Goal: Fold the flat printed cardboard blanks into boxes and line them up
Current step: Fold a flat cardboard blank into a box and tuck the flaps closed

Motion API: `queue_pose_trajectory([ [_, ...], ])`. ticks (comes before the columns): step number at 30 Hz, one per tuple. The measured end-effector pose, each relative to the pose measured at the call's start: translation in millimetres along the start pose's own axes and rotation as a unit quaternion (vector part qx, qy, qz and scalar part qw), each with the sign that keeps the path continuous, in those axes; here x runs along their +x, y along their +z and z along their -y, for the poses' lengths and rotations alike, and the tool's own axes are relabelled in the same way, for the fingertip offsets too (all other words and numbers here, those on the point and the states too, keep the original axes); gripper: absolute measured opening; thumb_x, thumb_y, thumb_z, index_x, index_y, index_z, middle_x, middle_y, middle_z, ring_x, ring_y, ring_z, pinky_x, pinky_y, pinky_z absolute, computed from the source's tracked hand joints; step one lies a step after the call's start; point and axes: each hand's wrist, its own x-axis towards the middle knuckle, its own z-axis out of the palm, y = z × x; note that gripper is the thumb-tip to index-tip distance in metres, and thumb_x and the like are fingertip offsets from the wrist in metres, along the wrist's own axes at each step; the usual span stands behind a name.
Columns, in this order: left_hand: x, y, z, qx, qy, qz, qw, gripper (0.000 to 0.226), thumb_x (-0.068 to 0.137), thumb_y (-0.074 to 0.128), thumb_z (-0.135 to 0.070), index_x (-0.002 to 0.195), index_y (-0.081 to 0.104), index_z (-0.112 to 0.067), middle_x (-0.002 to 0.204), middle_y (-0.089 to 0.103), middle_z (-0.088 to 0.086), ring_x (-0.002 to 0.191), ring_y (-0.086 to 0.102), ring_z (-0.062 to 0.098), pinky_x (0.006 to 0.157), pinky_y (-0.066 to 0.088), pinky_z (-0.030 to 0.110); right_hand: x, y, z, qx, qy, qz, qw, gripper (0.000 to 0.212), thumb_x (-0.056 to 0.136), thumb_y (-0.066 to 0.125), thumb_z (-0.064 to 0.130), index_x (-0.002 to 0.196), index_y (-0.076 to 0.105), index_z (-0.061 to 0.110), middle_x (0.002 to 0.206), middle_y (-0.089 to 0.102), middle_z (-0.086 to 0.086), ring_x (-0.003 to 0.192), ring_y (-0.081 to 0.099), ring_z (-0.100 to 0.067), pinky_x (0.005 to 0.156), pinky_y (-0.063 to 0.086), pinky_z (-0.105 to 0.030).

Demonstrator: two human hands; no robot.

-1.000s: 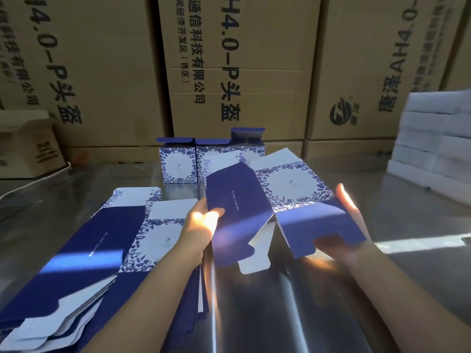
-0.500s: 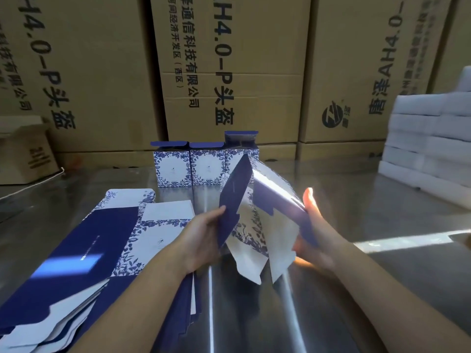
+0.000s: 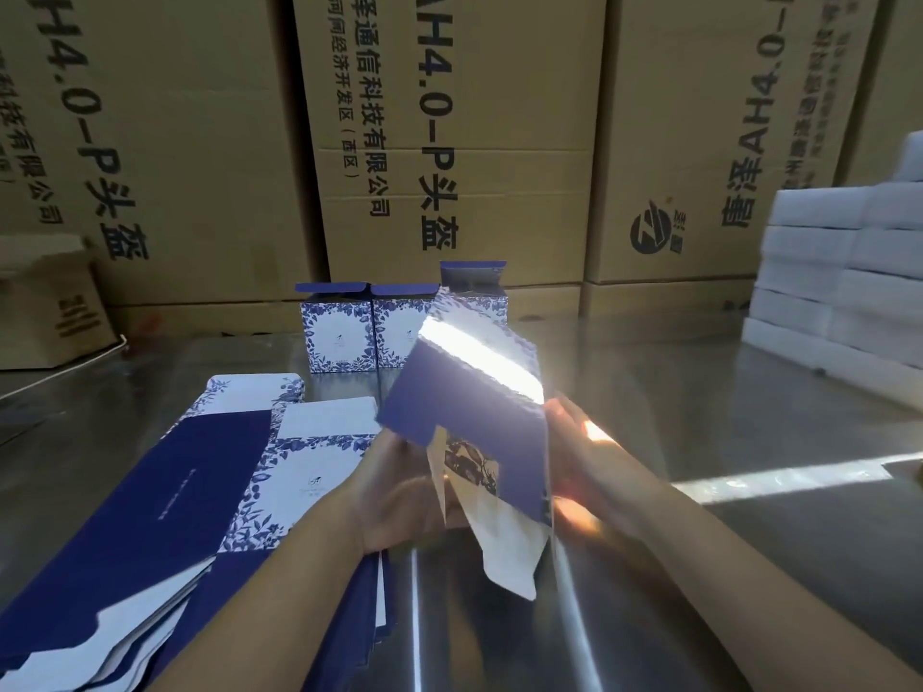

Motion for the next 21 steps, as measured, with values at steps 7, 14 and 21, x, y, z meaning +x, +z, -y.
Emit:
queue_pose_trajectory([
  [7,-1,-6,5,-0.058,-0.051,-0.015,0.997,0.091,0.087,-0.007,-0.066,0.124,0.058,-0.014,0.126,0.060,0.012,0.118,0.055,0.031,0.097,0.043,0.047,5,-5,-2,0.152,0.073,-0.079,0.982,0.111,0.067,0.077,0.011,0.152,0.006,0.014,0.103,0.065,-0.012,0.074,0.072,-0.022,0.054,0.056,-0.032],
  [14,17,-36,8,0.041,0.072,-0.206,0.975,0.043,0.091,0.049,-0.047,0.086,0.057,-0.006,0.063,0.058,-0.029,0.077,0.051,-0.025,0.092,0.033,0.002,3,-20,7,0.164,0.120,-0.090,0.975,0.040,0.056,0.076,0.020,0.091,0.070,0.002,0.083,0.072,-0.017,0.063,0.068,-0.026,0.061,0.057,-0.031],
  [21,7,-27,-10,-0.014,0.055,-0.243,0.968,0.028,0.091,0.052,-0.028,0.071,0.068,-0.018,0.055,0.064,-0.002,0.042,0.060,0.010,0.039,0.045,0.015,6,-37,7,0.112,0.121,-0.117,0.979,0.020,0.058,0.078,0.028,0.070,0.076,0.011,0.069,0.071,-0.010,0.051,0.066,-0.021,0.043,0.049,-0.023],
])
